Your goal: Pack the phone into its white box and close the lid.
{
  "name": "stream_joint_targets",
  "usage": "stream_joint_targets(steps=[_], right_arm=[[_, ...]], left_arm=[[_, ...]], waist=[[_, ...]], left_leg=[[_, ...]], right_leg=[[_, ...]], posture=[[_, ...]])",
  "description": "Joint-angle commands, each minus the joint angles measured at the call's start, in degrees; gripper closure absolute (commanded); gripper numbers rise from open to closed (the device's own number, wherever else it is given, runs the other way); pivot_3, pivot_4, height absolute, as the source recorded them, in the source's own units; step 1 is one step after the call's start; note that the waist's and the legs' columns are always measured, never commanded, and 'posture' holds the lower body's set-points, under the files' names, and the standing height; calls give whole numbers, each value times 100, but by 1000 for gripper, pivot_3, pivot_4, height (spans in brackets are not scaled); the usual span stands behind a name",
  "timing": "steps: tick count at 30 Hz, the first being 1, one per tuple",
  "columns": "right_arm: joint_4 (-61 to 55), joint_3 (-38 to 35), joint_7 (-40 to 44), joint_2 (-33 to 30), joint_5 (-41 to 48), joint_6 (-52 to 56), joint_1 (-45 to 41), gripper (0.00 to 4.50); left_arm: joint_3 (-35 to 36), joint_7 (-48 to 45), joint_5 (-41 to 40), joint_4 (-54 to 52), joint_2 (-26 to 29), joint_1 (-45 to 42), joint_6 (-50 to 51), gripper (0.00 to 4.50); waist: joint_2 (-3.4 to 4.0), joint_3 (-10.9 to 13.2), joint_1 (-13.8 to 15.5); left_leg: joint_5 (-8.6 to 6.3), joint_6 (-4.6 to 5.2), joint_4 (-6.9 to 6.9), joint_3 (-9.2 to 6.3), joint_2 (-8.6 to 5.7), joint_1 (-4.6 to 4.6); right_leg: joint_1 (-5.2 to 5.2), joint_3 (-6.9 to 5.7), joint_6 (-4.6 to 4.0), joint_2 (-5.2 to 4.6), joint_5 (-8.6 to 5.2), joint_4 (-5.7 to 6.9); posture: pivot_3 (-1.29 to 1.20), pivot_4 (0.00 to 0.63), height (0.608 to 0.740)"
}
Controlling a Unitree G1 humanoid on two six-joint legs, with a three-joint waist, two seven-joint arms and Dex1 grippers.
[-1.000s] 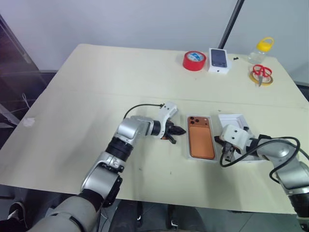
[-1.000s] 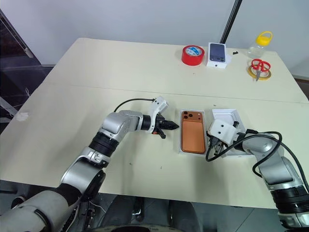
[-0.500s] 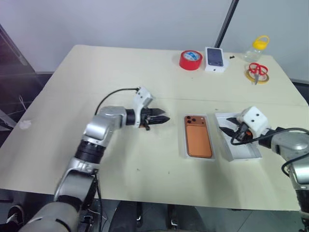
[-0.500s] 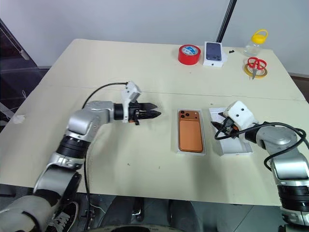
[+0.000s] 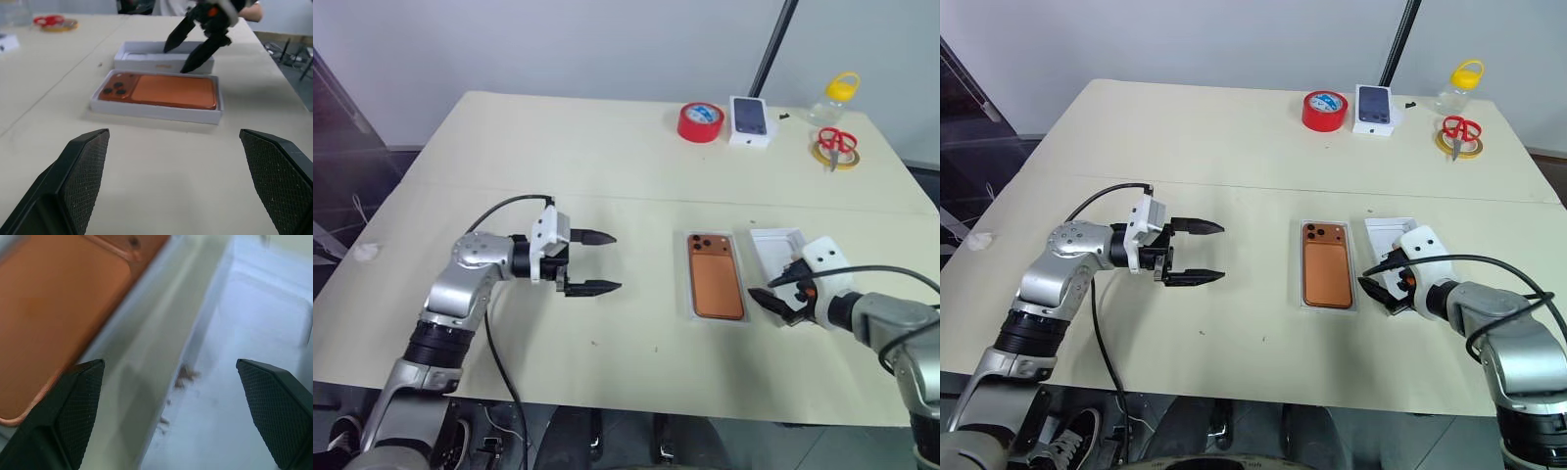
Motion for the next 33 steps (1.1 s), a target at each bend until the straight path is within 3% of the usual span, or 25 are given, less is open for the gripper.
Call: stream_joint_targets(steps=[1,6,17,20,27,33], right_arm=[[-260,11,-159,-83,209,913,-476,0],[-32,300,-183,-271,379,1763,-995,0],[691,861,-140,-739,449,2036,-1530,0],[935,1017,-226,-846,321,1847,-1622,850],[912,1104,-243,-799,446,1962,-1650,4344],[844,981,-390,-689,445,2230,-1585,4431]], left_arm=[[129,-193,-90,0,41,60,-413,26],[191,-360,-199,-65,90,207,-660,26],[128,-51,-204,-301,-51,412,-774,26],[86,151,-194,-488,-141,570,-734,0],[8,437,-159,-702,-227,807,-650,0],[13,579,-217,-817,-227,860,-510,0]], waist=[[1,0,-9],[2,1,-21],[3,1,-104],[3,1,-111],[3,1,-110],[3,1,-106]], left_leg=[[0,0,-3,0,0,0],[1,1,-11,1,0,-4],[0,4,-9,3,0,-5],[0,4,-8,4,-1,-5],[1,4,-6,4,0,-4],[1,5,-5,4,0,-4]], right_leg=[[0,0,0,0,0,-1],[-7,-1,0,1,0,-4],[-5,-1,1,2,1,-5],[-5,-1,3,2,1,-5],[-3,-1,3,4,2,-3],[-2,-1,4,5,2,-3]], posture=[[0,150,735],[0,150,735],[0,150,735],[0,150,735],[0,150,735],[0,150,735]])
